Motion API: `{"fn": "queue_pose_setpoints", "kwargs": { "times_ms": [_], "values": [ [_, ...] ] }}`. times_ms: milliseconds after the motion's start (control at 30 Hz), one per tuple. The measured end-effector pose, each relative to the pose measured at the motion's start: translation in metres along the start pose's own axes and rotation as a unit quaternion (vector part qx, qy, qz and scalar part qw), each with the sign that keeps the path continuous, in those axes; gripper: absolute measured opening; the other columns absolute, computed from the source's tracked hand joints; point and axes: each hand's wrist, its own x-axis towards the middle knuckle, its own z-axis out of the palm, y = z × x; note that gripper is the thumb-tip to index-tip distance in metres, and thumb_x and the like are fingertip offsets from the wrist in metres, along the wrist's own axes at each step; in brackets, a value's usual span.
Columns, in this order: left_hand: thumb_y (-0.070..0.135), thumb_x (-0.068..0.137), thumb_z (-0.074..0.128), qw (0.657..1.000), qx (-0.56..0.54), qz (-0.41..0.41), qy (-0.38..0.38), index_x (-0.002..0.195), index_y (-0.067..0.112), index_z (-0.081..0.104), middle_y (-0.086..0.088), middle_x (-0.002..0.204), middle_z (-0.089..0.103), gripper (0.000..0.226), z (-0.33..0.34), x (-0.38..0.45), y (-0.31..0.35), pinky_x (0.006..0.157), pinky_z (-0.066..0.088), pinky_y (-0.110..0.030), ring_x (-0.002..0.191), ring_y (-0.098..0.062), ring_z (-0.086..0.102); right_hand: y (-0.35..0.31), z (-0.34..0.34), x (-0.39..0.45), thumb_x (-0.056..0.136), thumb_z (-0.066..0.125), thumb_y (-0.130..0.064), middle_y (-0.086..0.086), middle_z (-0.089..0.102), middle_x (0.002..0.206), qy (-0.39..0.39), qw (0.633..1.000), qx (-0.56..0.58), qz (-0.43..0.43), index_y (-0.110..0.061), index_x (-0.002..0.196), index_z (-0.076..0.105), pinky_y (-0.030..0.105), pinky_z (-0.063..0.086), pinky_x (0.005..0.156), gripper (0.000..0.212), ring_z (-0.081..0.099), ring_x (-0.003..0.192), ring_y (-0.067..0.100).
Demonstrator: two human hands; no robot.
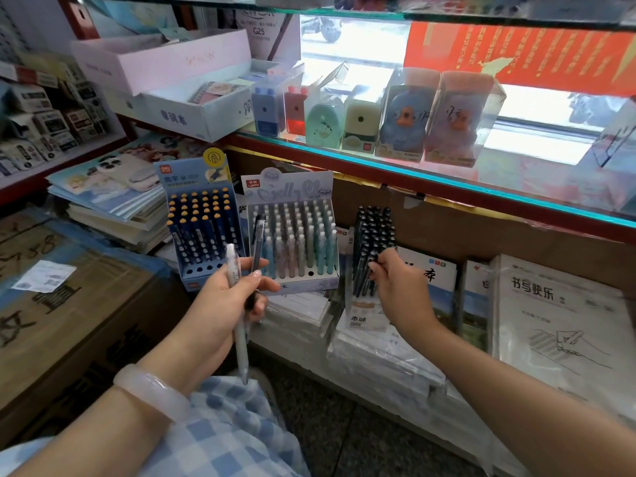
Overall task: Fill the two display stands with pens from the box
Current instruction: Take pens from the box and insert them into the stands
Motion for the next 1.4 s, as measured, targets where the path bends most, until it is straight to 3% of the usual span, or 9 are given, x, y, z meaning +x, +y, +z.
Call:
{"fn": "queue_pose_setpoints", "kwargs": {
  "times_ms": [200, 400, 500, 600, 800, 900, 1167, 1267, 1400],
  "values": [
    [0.007, 0.097, 0.040, 1.000, 0.017, 0.006, -0.010, 0.100, 0.011, 0.054, -0.005, 0.071, 0.065, 0.015, 0.003, -0.001, 0.001, 0.043, 0.045, -0.018, 0.045, -0.009, 0.053, -0.006, 0.006, 0.006, 0.099, 0.046, -0.020, 0.006, 0.053, 0.067, -0.076, 0.995, -0.046, 0.043, -0.009, 0.082, 0.042, 0.035, 0.039, 0.055, 0.020, 0.053, 0.061, 0.025],
    [0.013, 0.097, 0.040, 0.998, 0.060, 0.007, -0.033, 0.097, 0.008, 0.051, -0.004, 0.077, 0.072, 0.012, 0.005, -0.008, 0.002, 0.041, 0.046, -0.019, 0.044, -0.011, 0.056, -0.003, -0.003, 0.000, 0.094, 0.055, -0.030, 0.004, 0.062, 0.079, -0.109, 0.987, -0.084, 0.085, -0.010, 0.091, 0.056, 0.032, 0.048, 0.063, 0.021, 0.059, 0.072, 0.020],
    [0.013, 0.096, 0.042, 0.996, 0.077, 0.014, -0.038, 0.094, 0.009, 0.052, -0.001, 0.074, 0.072, 0.011, 0.008, -0.009, 0.002, 0.040, 0.042, -0.018, 0.042, -0.008, 0.052, -0.020, -0.021, 0.003, 0.093, 0.055, -0.031, -0.005, 0.059, 0.074, -0.009, 0.998, -0.036, 0.059, -0.013, 0.092, 0.060, 0.027, 0.049, 0.064, 0.019, 0.059, 0.070, 0.013],
    [0.015, 0.096, 0.042, 0.993, 0.098, 0.017, -0.067, 0.095, 0.009, 0.054, -0.002, 0.075, 0.072, 0.013, 0.021, -0.010, 0.000, 0.040, 0.039, -0.018, 0.042, -0.009, 0.049, -0.060, -0.036, 0.015, 0.095, 0.052, -0.025, -0.005, 0.066, 0.086, -0.053, 0.989, 0.129, 0.044, -0.014, 0.105, 0.065, 0.022, 0.052, 0.074, 0.019, 0.062, 0.079, 0.008],
    [0.018, 0.096, 0.040, 0.990, 0.051, -0.016, -0.130, 0.100, 0.007, 0.059, -0.009, 0.075, 0.070, 0.022, 0.033, -0.018, 0.003, 0.039, 0.039, -0.018, 0.041, -0.012, 0.050, -0.090, -0.043, 0.026, 0.100, 0.041, -0.015, 0.007, 0.070, 0.101, -0.264, 0.802, 0.514, 0.155, -0.009, 0.116, 0.060, 0.023, 0.056, 0.080, 0.026, 0.067, 0.092, 0.015],
    [0.019, 0.096, 0.040, 0.990, 0.024, -0.043, -0.136, 0.099, 0.006, 0.060, -0.011, 0.074, 0.070, 0.024, 0.031, -0.019, 0.008, 0.038, 0.040, -0.018, 0.040, -0.012, 0.051, -0.086, -0.043, 0.024, 0.099, 0.042, -0.011, 0.005, 0.070, 0.093, -0.275, 0.769, 0.559, 0.144, -0.006, 0.106, 0.061, 0.021, 0.055, 0.075, 0.021, 0.067, 0.084, 0.012],
    [0.023, 0.097, 0.040, 0.995, 0.099, -0.026, -0.014, 0.091, 0.008, 0.059, -0.011, 0.096, 0.065, 0.025, 0.027, -0.005, 0.005, 0.076, 0.055, -0.040, 0.087, -0.023, 0.064, -0.055, -0.073, 0.036, 0.092, 0.055, -0.010, 0.005, 0.068, 0.092, -0.066, 0.913, 0.371, 0.159, -0.010, 0.100, 0.059, 0.022, 0.057, 0.073, 0.009, 0.069, 0.081, 0.012],
    [0.029, 0.098, 0.038, 0.997, 0.055, -0.037, 0.030, 0.089, 0.009, 0.055, -0.012, 0.084, 0.064, 0.028, 0.023, -0.001, 0.009, 0.056, 0.057, -0.032, 0.061, -0.020, 0.064, -0.031, -0.085, 0.035, 0.091, 0.056, -0.011, 0.002, 0.067, 0.091, 0.018, 0.966, 0.232, 0.113, -0.011, 0.100, 0.054, 0.023, 0.057, 0.073, 0.009, 0.068, 0.081, 0.011],
    [0.035, 0.096, 0.040, 0.995, 0.075, -0.027, 0.052, 0.090, 0.011, 0.053, -0.008, 0.067, 0.056, 0.028, 0.019, 0.004, 0.005, 0.033, 0.036, -0.016, 0.031, -0.007, 0.042, -0.014, -0.078, 0.021, 0.092, 0.056, -0.013, -0.005, 0.064, 0.085, 0.009, 0.996, 0.085, 0.033, -0.016, 0.095, 0.052, 0.019, 0.053, 0.072, 0.006, 0.064, 0.077, 0.005]
  ]
}}
